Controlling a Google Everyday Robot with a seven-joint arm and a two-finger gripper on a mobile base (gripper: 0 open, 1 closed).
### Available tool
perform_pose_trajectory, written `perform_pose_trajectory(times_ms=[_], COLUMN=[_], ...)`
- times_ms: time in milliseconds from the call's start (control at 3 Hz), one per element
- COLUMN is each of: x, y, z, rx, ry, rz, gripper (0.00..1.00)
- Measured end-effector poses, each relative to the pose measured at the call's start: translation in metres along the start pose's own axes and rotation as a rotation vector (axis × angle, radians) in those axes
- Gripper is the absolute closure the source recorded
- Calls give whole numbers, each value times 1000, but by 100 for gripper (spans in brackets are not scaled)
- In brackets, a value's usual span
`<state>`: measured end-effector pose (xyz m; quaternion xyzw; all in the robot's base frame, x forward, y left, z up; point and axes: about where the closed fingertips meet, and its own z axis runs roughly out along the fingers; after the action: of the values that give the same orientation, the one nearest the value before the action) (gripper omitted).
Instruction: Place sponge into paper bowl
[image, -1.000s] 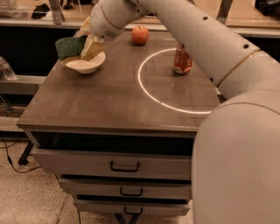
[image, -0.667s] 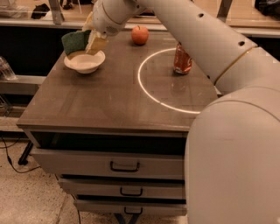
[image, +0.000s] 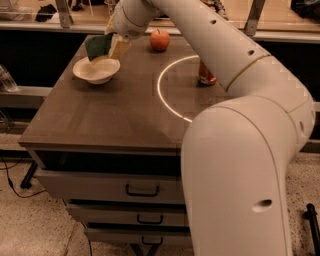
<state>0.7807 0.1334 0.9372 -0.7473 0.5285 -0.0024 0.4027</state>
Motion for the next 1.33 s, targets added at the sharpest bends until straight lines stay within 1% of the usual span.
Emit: perform_pose_trajectory(times_ms=[333,667,1000,1333], x=[8,3,-5,-21], y=[-6,-3,1,11], z=[8,21,30,40], rx=[-6,-29,-49,-80], ry=[7,-14,-37,-80], rz=[0,3,3,4], gripper=[74,51,28,0])
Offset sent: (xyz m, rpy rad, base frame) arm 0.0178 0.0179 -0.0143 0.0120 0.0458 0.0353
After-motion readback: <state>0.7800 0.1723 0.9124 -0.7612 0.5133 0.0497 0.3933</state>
